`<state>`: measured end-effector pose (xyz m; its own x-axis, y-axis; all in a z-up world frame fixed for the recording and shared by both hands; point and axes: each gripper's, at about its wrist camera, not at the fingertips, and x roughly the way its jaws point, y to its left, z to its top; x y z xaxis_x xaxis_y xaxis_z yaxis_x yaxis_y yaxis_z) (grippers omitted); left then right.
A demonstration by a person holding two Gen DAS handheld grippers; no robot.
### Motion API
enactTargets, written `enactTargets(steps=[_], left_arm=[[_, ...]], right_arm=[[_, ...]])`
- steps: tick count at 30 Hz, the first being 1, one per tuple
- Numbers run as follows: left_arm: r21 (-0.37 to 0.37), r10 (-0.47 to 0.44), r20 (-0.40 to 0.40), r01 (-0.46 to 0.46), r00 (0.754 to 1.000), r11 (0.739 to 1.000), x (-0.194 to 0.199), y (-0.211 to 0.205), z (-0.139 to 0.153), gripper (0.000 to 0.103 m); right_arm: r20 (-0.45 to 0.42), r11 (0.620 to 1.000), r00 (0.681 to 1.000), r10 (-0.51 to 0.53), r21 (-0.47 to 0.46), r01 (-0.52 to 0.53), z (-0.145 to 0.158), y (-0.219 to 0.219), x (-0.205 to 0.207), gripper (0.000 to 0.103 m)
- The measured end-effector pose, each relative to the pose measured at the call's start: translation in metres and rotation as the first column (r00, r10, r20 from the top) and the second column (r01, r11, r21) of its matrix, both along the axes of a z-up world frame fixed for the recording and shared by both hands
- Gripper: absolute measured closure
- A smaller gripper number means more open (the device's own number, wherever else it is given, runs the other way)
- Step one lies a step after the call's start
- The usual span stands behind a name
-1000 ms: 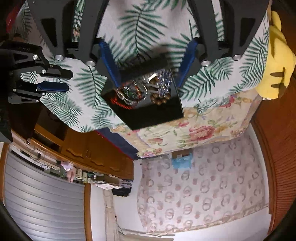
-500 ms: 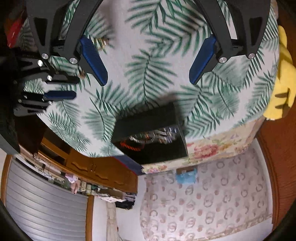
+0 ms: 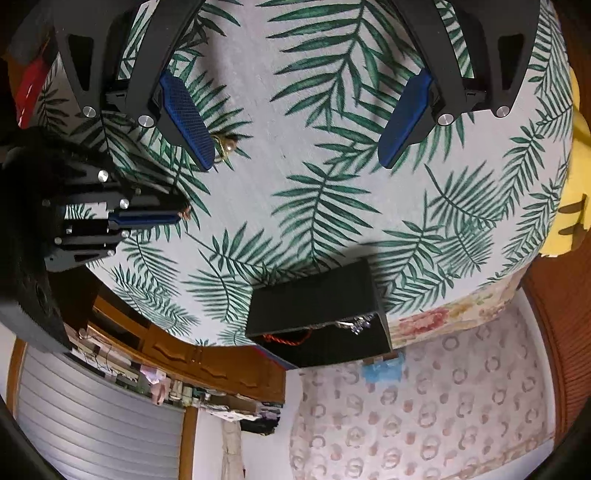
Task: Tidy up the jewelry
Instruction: 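Grasp the small gold earring on the bed cover with the right gripper, then grasp the gold ring with the left gripper while the right gripper holds the earring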
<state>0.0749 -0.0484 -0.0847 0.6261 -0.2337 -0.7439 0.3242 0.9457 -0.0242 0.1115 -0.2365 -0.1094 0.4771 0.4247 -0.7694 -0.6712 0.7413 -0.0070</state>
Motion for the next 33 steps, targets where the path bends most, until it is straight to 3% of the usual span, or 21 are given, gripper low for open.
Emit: enactTargets(steps=[16, 24, 30, 32, 33], left_arm=[[0.029, -0.075, -0.016, 0.076, 0.997, 0.997, -0.008, -0.026, -0.009, 0.017], [0.073, -0.118, -0.02, 0.119, 0.993, 0.99, -0.01, -0.04, -0.014, 0.046], [0.053, -0.139, -0.014, 0.139, 0.99, 0.989, -0.012, -0.041, -0.014, 0.062], [0.048, -0.142, -0.014, 0.143, 0.99, 0.989, -0.012, -0.04, -0.013, 0.079], [0.043, -0.141, -0.015, 0.141, 0.99, 0.989, -0.012, -0.038, -0.013, 0.08]], right_arm=[[0.015, 0.998, 0.999, -0.034, 0.051, 0.034, 0.009, -0.016, 0.001, 0.097], [0.011, 0.998, 0.999, -0.042, 0.048, 0.042, 0.007, -0.02, 0.001, 0.097], [0.01, 0.998, 0.999, -0.042, 0.049, 0.041, 0.007, -0.02, 0.0, 0.097], [0.01, 0.998, 0.999, -0.042, 0.049, 0.042, 0.007, -0.02, 0.001, 0.097], [0.009, 0.998, 0.999, -0.043, 0.049, 0.043, 0.007, -0.02, 0.0, 0.097]])
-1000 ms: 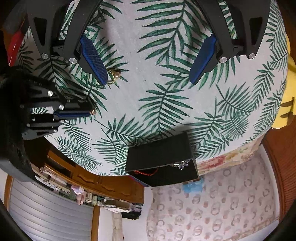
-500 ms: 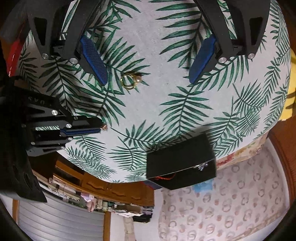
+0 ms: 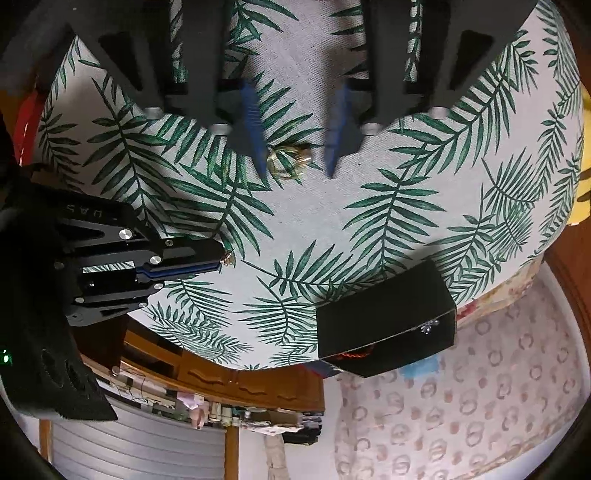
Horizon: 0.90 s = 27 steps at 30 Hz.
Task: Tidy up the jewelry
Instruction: 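Grasp the gold ring with the left gripper while the right gripper holds the earring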
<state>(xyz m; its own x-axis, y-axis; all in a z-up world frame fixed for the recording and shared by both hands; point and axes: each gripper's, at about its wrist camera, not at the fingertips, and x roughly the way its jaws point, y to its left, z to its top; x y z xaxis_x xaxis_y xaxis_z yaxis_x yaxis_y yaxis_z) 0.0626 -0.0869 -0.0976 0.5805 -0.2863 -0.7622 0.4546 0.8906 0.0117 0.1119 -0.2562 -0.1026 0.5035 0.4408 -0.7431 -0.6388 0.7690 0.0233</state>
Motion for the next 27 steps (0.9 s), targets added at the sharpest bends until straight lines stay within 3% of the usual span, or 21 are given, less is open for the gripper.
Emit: enactTargets(steps=[9, 12, 17, 20, 22, 24, 27], left_arm=[[-0.036, 0.061, 0.022, -0.06, 0.998, 0.998, 0.004, 0.014, 0.009, 0.086], [-0.039, 0.076, 0.027, -0.075, 0.997, 0.996, 0.007, 0.019, 0.013, 0.096], [-0.066, 0.08, 0.017, -0.079, 0.997, 0.995, 0.006, 0.025, 0.016, 0.096], [-0.07, 0.06, 0.011, -0.059, 0.998, 0.996, 0.003, 0.02, 0.015, 0.094], [-0.054, 0.039, 0.001, -0.039, 0.999, 0.998, 0.003, 0.014, 0.011, 0.087], [-0.032, 0.03, -0.005, -0.03, 1.0, 0.999, 0.004, 0.01, 0.006, 0.072], [-0.013, 0.02, -0.014, -0.02, 1.0, 1.0, 0.005, 0.005, -0.001, 0.072]], right_arm=[[0.0, 1.0, 1.0, 0.004, 0.005, -0.004, 0.0, 0.002, -0.003, 0.097], [0.004, 1.0, 1.0, 0.005, 0.005, -0.005, 0.003, 0.003, -0.002, 0.097], [0.007, 1.0, 1.0, 0.004, 0.001, -0.004, 0.004, 0.005, -0.002, 0.097], [0.005, 1.0, 1.0, 0.003, -0.002, -0.003, 0.004, 0.004, 0.0, 0.097], [0.003, 1.0, 1.0, 0.002, -0.004, -0.002, 0.003, 0.004, 0.0, 0.097], [0.003, 1.0, 1.0, 0.003, -0.004, -0.003, 0.003, 0.004, 0.0, 0.097], [0.004, 1.0, 1.0, 0.004, -0.004, -0.004, 0.003, 0.004, 0.0, 0.097]])
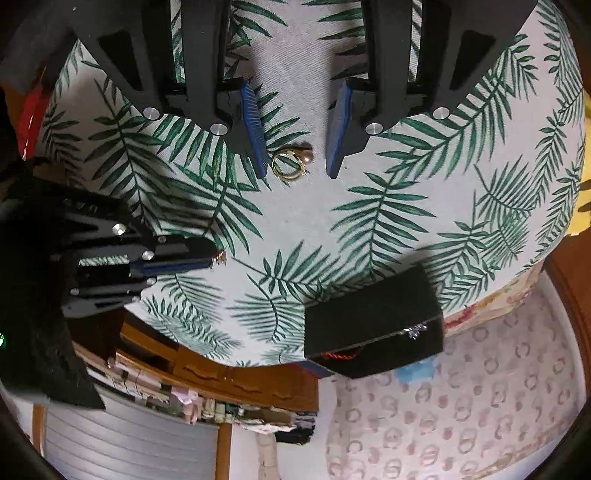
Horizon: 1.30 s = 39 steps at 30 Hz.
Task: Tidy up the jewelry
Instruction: 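Grasp the gold ring with the left gripper while the right gripper holds the earring, then lower the gold ring and earring into the black box and open both grippers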
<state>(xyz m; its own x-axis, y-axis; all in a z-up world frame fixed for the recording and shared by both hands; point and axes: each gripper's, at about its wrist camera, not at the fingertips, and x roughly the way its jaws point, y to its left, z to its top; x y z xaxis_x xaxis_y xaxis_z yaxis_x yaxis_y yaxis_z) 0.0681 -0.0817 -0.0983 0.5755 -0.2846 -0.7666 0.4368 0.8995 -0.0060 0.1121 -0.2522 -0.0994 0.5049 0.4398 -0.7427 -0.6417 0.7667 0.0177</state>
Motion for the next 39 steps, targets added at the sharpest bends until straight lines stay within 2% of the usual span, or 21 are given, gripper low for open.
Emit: enactTargets(steps=[2, 4, 7, 9, 16, 24, 30, 39], left_arm=[[0.019, -0.007, 0.014, 0.007, 1.0, 1.0, -0.002, -0.002, 0.0, 0.072], [0.018, -0.016, 0.016, 0.016, 1.0, 1.0, -0.003, -0.002, 0.0, 0.081], [0.025, -0.021, 0.027, 0.021, 0.999, 0.999, -0.006, -0.003, 0.0, 0.082], [0.012, -0.018, 0.036, 0.018, 0.999, 1.0, -0.008, -0.001, 0.002, 0.093], [-0.013, 0.005, 0.031, -0.005, 1.0, 1.0, -0.006, 0.006, 0.004, 0.093], [-0.039, 0.04, 0.073, -0.037, 0.997, 0.999, 0.002, 0.015, 0.02, 0.093], [-0.046, 0.081, 0.11, -0.076, 0.991, 0.996, 0.027, 0.027, 0.037, 0.093], [-0.052, 0.155, 0.142, -0.149, 0.978, 0.987, 0.077, 0.048, 0.055, 0.093]], right_arm=[[0.001, 1.0, 1.0, -0.001, 0.0, 0.001, 0.0, 0.0, 0.0, 0.097], [0.0, 1.0, 1.0, -0.003, 0.001, 0.003, 0.0, -0.001, 0.0, 0.097], [-0.002, 1.0, 1.0, -0.003, 0.005, 0.003, -0.001, -0.001, 0.0, 0.097], [-0.003, 1.0, 1.0, 0.0, 0.004, 0.0, -0.001, -0.001, -0.001, 0.097], [0.0, 1.0, 1.0, 0.003, 0.007, -0.003, 0.0, 0.001, -0.001, 0.097], [0.021, 1.0, 1.0, 0.006, 0.007, -0.006, 0.01, 0.007, 0.007, 0.097], [0.077, 1.0, 0.997, -0.01, 0.022, 0.008, 0.034, 0.02, 0.034, 0.097], [0.094, 0.997, 0.995, -0.04, 0.062, 0.034, 0.052, 0.036, 0.092, 0.097]])
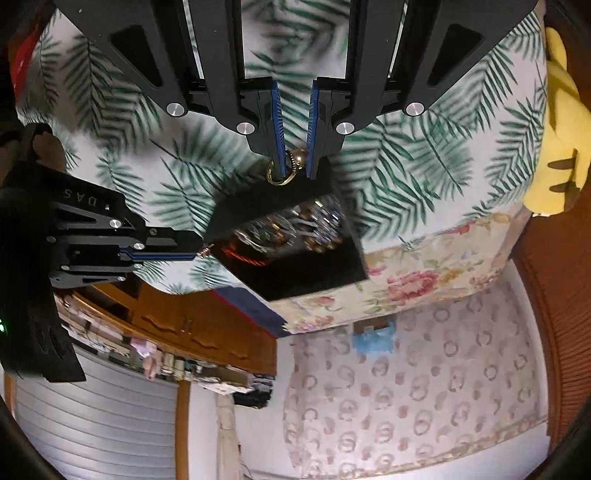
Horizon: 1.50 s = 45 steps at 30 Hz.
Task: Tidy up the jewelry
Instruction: 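Lower the gold ring and earring into the black box and open both grippers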
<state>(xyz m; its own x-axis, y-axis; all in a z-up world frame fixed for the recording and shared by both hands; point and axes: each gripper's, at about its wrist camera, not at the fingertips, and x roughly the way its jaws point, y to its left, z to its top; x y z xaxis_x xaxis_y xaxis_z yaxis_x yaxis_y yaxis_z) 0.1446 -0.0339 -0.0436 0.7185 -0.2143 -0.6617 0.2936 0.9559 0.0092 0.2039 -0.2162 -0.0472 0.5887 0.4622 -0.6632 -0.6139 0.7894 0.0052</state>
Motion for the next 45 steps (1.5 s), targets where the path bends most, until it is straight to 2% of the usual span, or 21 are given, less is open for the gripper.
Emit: enactTargets(steps=[9, 18, 19, 22, 34, 37, 40, 45], left_arm=[[-0.003, 0.03, 0.005, -0.03, 1.0, 1.0, 0.027, 0.003, 0.004, 0.093], [0.004, 0.036, 0.0, -0.036, 0.999, 0.999, 0.038, 0.0, 0.004, 0.093], [0.004, 0.036, 0.0, -0.036, 0.999, 0.999, 0.04, -0.001, 0.004, 0.093], [0.009, 0.035, -0.001, -0.035, 0.999, 0.999, 0.046, -0.004, 0.005, 0.093], [0.011, 0.05, -0.002, -0.05, 0.999, 0.999, 0.053, -0.01, 0.008, 0.092], [0.007, 0.053, 0.002, -0.053, 0.999, 0.999, 0.05, -0.009, 0.01, 0.076], [0.001, 0.059, 0.006, -0.059, 0.998, 0.998, 0.046, -0.007, 0.01, 0.072], [-0.016, 0.085, 0.027, -0.084, 0.996, 0.996, 0.027, -0.003, 0.014, 0.036]], right_arm=[[-0.015, 1.0, 1.0, -0.004, -0.01, 0.004, -0.005, 0.015, 0.029, 0.097], [-0.013, 1.0, 1.0, -0.013, -0.026, 0.013, -0.004, 0.016, 0.034, 0.097], [-0.012, 1.0, 1.0, -0.014, -0.025, 0.013, -0.004, 0.015, 0.035, 0.095], [-0.007, 1.0, 1.0, -0.021, -0.022, 0.021, -0.003, 0.013, 0.036, 0.077], [0.003, 0.997, 0.998, -0.069, 0.028, 0.069, 0.003, -0.008, 0.023, 0.077], [0.005, 0.996, 0.997, -0.081, 0.044, 0.081, 0.005, -0.013, 0.018, 0.077], [0.005, 0.993, 0.995, -0.098, 0.068, 0.098, 0.007, -0.019, 0.012, 0.077], [0.03, 0.986, 0.991, -0.131, 0.109, 0.127, 0.015, -0.028, -0.005, 0.077]])
